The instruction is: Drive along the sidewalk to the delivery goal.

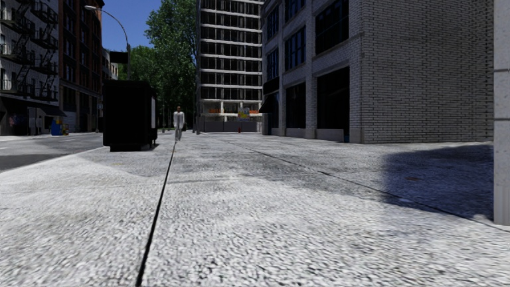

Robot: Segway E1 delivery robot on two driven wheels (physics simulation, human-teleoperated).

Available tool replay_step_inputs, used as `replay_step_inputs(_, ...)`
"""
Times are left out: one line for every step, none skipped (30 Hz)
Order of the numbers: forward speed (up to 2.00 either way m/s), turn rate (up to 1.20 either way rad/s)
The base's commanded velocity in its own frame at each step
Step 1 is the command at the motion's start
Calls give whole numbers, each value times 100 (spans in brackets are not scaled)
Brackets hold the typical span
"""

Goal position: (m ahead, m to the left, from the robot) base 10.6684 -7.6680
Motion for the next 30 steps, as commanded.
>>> replay_step_inputs(194, -5)
replay_step_inputs(193, -8)
replay_step_inputs(191, -17)
replay_step_inputs(191, -17)
replay_step_inputs(187, -22)
replay_step_inputs(183, -26)
replay_step_inputs(183, -26)
replay_step_inputs(182, -28)
replay_step_inputs(180, -29)
replay_step_inputs(180, -29)
replay_step_inputs(180, -29)
replay_step_inputs(180, -29)
replay_step_inputs(179, -29)
replay_step_inputs(179, -29)
replay_step_inputs(179, -29)
replay_step_inputs(179, -29)
replay_step_inputs(179, -29)
replay_step_inputs(179, -29)
replay_step_inputs(179, -29)
replay_step_inputs(179, -29)
replay_step_inputs(179, -29)
replay_step_inputs(179, -29)
replay_step_inputs(179, -29)
replay_step_inputs(179, -29)
replay_step_inputs(179, -29)
replay_step_inputs(179, -30)
replay_step_inputs(179, -31)
replay_step_inputs(176, -31)
replay_step_inputs(168, -31)
replay_step_inputs(168, -31)
